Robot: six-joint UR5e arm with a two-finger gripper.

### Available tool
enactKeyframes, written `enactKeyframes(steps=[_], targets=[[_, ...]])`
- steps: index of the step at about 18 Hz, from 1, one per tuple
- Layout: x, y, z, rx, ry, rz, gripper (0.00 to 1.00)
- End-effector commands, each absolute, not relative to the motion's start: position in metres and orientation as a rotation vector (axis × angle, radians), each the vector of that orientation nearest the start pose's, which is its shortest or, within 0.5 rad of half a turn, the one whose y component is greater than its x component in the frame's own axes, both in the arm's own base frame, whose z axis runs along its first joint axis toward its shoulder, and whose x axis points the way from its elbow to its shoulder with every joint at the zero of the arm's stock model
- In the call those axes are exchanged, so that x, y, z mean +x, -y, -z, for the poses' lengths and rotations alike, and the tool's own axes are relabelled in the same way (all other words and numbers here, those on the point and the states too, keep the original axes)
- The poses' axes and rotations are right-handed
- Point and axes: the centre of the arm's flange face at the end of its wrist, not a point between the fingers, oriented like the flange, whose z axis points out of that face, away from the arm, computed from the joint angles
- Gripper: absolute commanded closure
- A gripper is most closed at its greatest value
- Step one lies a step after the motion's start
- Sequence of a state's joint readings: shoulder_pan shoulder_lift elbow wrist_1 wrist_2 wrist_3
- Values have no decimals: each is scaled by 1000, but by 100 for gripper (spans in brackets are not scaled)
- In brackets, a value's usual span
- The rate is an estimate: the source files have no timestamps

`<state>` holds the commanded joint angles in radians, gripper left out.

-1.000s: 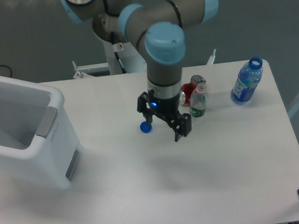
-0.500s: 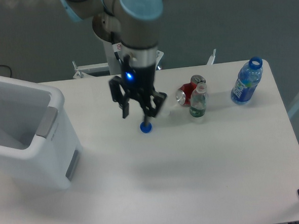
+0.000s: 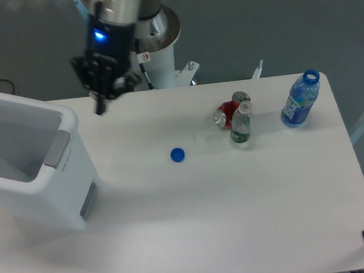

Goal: Close the trash can

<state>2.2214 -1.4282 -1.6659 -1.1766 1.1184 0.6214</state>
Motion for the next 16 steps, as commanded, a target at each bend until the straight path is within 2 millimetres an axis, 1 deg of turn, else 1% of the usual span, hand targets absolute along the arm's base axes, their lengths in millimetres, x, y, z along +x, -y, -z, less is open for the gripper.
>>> enactKeyframes(steps=[3,4,7,8,12,14,16], targets=[[-105,-470,-579,-2480,-161,160,100],[-94,-467,-586,-2465,-183,162,100],[-69,-463,-596,-2442,-216,185,100],[-64,-462,-601,-2430,-219,195,100],[-33,-453,-618,-2391,-275,207,100],[-20,-452,-623,-2378,-315,206,100],[-12,-452,-639,-2347,-350,190,100]])
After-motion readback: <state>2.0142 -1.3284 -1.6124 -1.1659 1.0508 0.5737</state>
